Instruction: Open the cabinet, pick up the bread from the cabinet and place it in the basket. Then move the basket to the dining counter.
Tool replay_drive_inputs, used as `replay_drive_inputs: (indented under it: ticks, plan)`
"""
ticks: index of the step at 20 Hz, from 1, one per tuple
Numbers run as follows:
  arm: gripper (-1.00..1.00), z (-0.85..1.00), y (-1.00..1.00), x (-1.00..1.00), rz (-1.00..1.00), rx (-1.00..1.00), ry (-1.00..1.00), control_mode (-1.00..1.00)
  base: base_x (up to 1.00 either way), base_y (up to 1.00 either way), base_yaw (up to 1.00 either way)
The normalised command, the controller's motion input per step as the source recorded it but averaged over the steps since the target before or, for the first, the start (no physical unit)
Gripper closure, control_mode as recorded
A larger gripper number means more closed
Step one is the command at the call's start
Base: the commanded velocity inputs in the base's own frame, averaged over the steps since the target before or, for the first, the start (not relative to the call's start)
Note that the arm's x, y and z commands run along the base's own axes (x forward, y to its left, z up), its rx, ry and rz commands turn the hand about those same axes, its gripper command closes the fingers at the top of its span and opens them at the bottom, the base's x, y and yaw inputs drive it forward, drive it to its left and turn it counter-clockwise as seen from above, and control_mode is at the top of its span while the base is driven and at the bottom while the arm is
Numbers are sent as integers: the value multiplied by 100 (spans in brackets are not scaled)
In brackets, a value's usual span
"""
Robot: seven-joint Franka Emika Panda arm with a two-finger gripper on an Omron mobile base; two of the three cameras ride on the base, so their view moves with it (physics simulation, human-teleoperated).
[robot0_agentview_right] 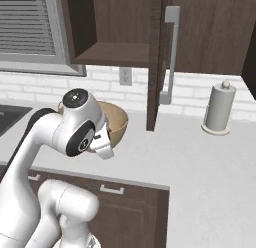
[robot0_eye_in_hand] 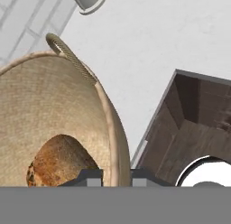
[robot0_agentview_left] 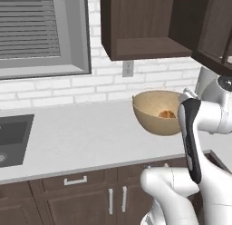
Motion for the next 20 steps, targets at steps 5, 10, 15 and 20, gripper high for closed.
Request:
replay_drive_inputs:
  ticks: [5,10,15,20]
  plan:
    - [100,0,0,0,0,0,0,100,-86,91,24]
    - [100,0,0,0,0,0,0,100,-28,91,77]
    - [100,0,0,0,0,0,0,100,-22,40,99]
    - [100,0,0,0,0,0,0,100,-20,27,100]
